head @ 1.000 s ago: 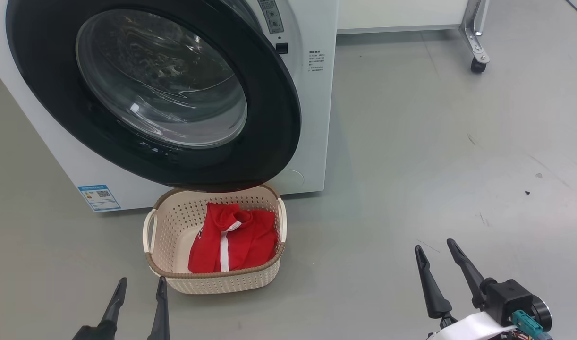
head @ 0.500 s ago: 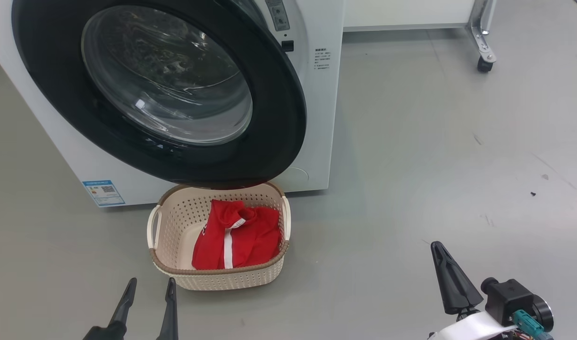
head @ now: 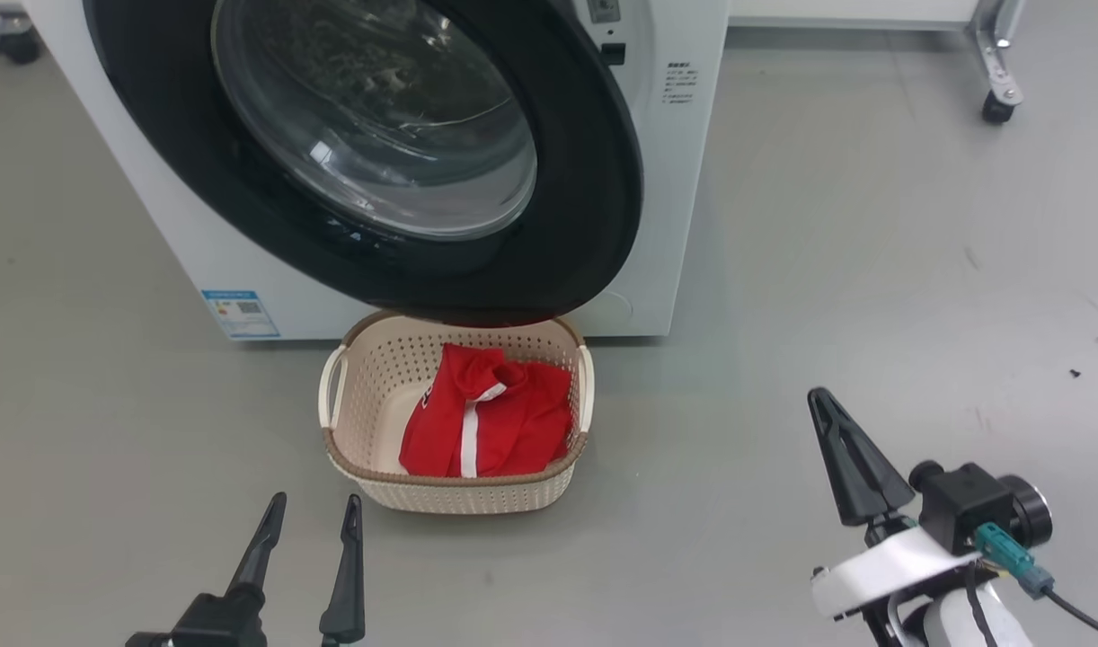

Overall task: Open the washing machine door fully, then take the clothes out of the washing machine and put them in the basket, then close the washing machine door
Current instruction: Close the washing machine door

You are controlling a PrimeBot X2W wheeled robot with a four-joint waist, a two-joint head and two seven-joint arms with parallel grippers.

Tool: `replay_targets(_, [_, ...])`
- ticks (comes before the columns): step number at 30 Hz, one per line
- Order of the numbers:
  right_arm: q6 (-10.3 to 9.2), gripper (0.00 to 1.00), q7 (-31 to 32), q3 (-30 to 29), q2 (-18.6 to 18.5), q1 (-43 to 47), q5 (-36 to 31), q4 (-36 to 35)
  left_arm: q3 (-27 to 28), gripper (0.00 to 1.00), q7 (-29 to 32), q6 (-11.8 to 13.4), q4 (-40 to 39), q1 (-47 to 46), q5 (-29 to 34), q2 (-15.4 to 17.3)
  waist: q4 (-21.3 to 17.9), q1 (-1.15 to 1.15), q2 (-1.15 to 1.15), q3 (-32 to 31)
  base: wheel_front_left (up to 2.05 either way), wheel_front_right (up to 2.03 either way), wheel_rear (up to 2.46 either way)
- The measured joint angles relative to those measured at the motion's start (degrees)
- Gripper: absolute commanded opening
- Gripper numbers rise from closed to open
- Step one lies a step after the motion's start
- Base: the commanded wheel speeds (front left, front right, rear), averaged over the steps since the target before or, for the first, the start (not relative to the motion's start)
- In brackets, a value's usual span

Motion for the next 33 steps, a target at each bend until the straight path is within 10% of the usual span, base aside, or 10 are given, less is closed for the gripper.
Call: replay_targets(33, [0.99,0.0,5.39,10.23,-10.01,-36.95,6.13,5.43,-4.06,1.0,-1.01,-0.35,-1.92,-13.2,1.38,-2.01,13.57,0.0,0.0,18.66,0.0,0.0,0.0])
